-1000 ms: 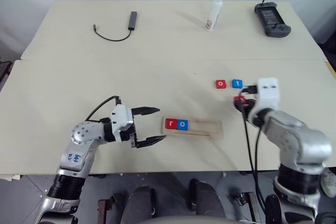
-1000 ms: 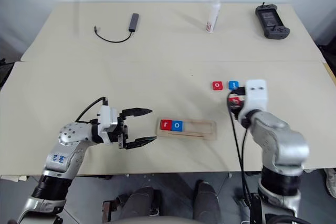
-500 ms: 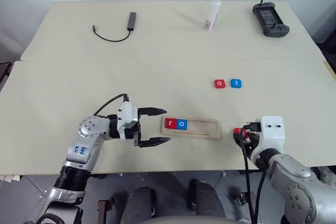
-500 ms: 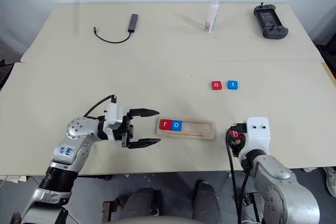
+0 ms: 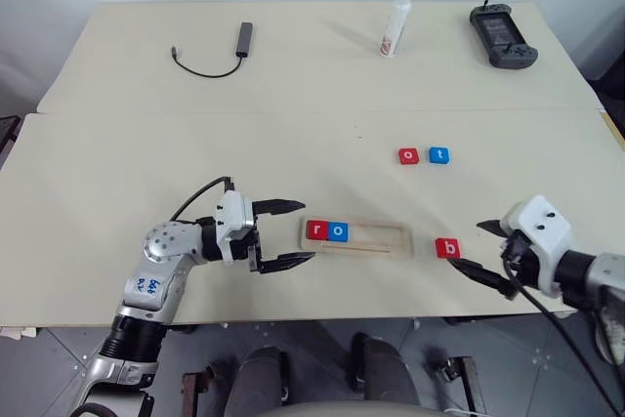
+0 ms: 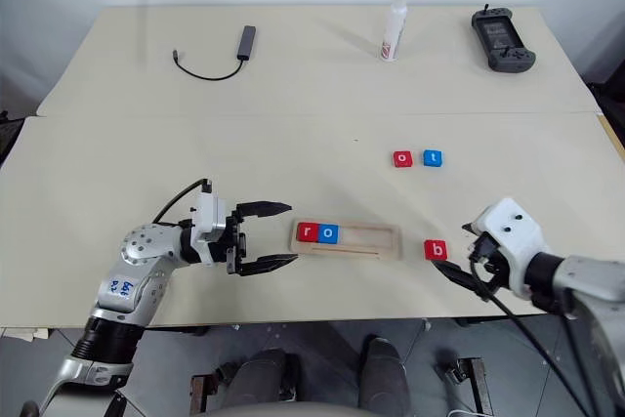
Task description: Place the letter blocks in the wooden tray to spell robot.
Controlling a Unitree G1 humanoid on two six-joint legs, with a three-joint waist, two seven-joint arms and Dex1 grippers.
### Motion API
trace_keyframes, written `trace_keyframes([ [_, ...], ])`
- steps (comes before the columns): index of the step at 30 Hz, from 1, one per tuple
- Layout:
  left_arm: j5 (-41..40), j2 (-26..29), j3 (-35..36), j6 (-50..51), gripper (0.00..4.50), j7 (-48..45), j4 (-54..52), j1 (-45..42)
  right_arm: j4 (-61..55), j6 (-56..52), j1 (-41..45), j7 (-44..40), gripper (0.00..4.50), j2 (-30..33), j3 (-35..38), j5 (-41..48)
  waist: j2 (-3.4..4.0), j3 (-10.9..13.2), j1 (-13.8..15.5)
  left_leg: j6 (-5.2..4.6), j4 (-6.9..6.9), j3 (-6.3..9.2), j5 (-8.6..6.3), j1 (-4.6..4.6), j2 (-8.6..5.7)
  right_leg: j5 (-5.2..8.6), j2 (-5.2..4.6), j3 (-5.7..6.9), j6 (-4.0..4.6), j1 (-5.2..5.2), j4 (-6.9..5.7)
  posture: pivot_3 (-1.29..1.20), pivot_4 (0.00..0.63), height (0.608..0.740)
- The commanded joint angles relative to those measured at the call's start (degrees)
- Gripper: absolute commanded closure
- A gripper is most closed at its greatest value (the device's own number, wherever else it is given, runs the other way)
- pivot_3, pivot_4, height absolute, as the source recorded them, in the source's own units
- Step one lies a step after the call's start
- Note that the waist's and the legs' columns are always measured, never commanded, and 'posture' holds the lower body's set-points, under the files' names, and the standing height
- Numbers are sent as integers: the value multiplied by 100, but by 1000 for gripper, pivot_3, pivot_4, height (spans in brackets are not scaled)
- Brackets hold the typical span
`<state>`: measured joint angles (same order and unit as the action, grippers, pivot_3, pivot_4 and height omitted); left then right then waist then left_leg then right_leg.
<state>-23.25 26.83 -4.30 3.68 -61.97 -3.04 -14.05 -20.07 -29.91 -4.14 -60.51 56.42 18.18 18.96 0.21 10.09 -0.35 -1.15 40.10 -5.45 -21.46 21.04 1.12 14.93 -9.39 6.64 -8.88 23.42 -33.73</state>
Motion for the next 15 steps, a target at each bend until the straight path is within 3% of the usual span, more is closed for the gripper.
trace_keyframes([
  [1,-50,33,42,-86,0,38,-431,157,1376,1281,726,-1068,33,326,-566,-192,-4,2,1,-2,2,-2,1,0,0,-1,0,-2,-2,0,2,0,150,740],
  [8,1,92,115,-137,0,182,-602,328,2900,2145,1705,-1706,33,313,-1574,-706,-4,2,61,5,10,10,4,9,3,0,-3,14,0,-1,0,0,150,740],
  [11,26,96,155,-183,0,268,-621,341,3207,2277,2017,-1792,623,191,-1819,-785,-4,2,43,5,11,10,4,8,4,-1,-3,15,-1,-2,-2,0,150,740],
  [15,47,119,200,-236,0,336,-615,354,3254,2289,2192,-1750,1986,-5,-1982,-811,-4,2,35,6,12,10,5,7,6,-1,-3,17,-1,-3,-3,0,150,740],
])
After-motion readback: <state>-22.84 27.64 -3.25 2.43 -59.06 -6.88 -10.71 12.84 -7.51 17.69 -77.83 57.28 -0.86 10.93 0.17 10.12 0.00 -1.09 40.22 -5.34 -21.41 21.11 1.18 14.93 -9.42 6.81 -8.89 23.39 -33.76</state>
